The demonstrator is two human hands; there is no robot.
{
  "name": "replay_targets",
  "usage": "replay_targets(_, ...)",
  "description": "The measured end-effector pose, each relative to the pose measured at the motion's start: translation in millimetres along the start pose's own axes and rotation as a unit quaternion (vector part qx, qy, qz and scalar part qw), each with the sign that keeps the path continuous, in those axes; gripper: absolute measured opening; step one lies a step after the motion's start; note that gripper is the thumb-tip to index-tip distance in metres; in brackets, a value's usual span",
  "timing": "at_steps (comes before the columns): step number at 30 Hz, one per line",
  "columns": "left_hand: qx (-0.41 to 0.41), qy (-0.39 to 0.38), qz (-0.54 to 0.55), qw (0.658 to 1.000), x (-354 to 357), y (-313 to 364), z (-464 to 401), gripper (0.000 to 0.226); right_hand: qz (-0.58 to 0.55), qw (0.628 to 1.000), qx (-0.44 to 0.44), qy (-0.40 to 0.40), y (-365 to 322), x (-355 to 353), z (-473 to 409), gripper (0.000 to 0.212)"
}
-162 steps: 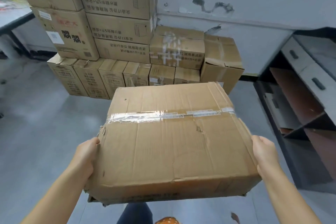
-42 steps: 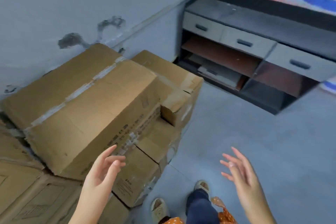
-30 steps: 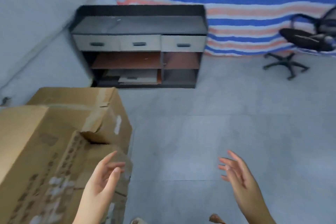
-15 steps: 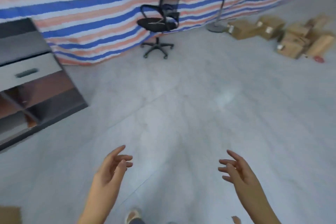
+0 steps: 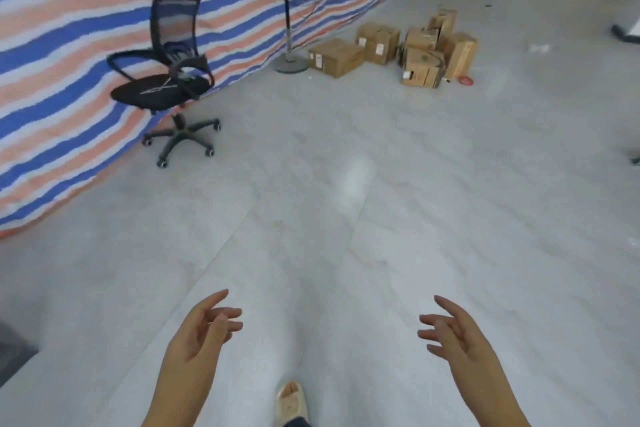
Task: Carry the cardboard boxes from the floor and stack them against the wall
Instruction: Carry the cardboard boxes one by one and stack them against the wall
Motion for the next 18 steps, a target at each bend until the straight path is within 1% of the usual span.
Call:
replay_targets(3,0.031,-0.04,-0.034,0.998,0,34,-72,0.032,-0.004,0.999,-0.022,0.028,-32,15,-51,0.03)
replay_targets(5,0.035,-0.07,-0.056,0.995,5,48,-113,0.031,-0.004,0.999,-0.03,0.036,-45,22,-78,0.029)
replay_targets(10,0.03,-0.119,-0.073,0.99,33,65,-188,0.034,-0.031,0.997,-0.006,0.074,-50,15,-127,0.029)
replay_targets(15,-0.009,-0.143,-0.092,0.985,74,60,-259,0.034,-0.049,0.992,0.028,0.117,-40,-16,-193,0.027)
replay_targets(18,-0.014,-0.128,-0.096,0.987,100,67,-309,0.034,-0.048,0.992,0.03,0.116,-44,-36,-252,0.026)
Point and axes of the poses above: each hand's wrist, its own z-axis away from the middle knuckle, its own x-axis out of the palm, y = z × x, the point moved 7 cm from there along -z, towards the middle knuckle, and after that the axes turned 10 degrees about -y, right-handed, at the moved point
